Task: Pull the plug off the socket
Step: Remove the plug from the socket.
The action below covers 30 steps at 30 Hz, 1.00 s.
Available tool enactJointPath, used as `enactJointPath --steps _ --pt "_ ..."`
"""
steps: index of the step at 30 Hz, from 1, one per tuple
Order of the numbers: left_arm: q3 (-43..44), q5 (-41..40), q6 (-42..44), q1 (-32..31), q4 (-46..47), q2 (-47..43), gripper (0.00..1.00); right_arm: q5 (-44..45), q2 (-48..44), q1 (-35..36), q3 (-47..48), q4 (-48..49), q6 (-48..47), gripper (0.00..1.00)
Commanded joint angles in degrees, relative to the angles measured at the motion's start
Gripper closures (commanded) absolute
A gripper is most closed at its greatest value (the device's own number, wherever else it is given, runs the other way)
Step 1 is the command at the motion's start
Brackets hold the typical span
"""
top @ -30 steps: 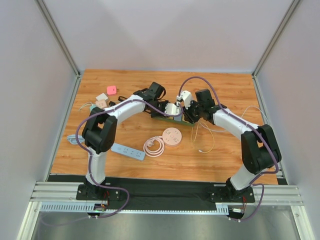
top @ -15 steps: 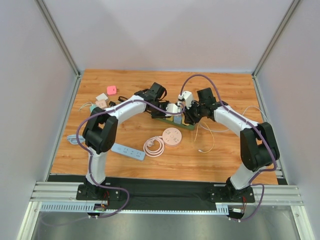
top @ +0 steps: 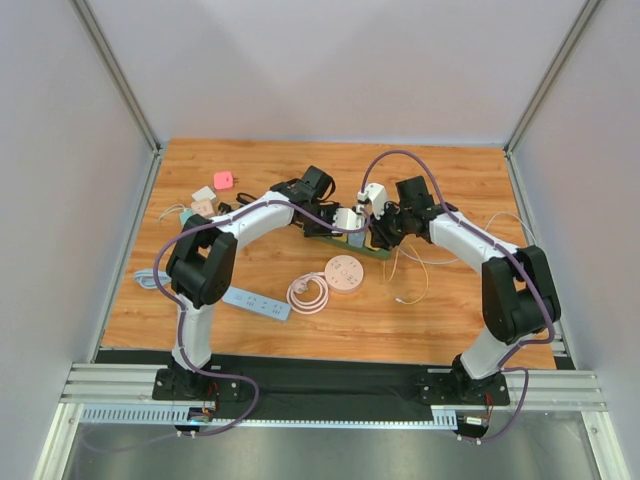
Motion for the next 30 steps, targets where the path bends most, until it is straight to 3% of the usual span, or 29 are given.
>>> enactJointPath --steps 1,12,17,19,23,28,30 --pt "-1.1 -2.0 -7.8 -0.9 0.7 4.2 1.00 -7.4 -5.0 2.4 3.9 -2.6 -4.3 1.00" --pt "-1.6 -1.9 -8.4 -0.6 2.1 3.6 1.00 -14.4 -3.2 1.0 12.1 -15.3 -11.7 1.00" --pt "-1.9 -1.2 -9.6 -0.3 3.1 3.1 0.98 -14.0 -2.1 1.3 11.7 -13.6 -10.1 1.00" --pt "-2.4 -0.7 -10.2 -0.2 3.9 2.0 0.91 -12.0 -1.1 1.2 13.1 -14.8 -10.4 1.00" --pt "-5.5 -0.3 -11.1 0.5 7.5 -2.9 0.60 -11.4 0.1 -0.9 15.9 -17.5 -11.1 1.00" --pt "-9.3 0.7 -13.8 1.5 13.7 -9.9 0.40 -17.1 1.1 -3.6 21.6 -22.7 -11.7 1.00" --pt "-10.6 0.8 -14.6 1.8 15.1 -13.3 0.27 -18.7 2.1 -4.2 26.0 -26.2 -11.7 1.00"
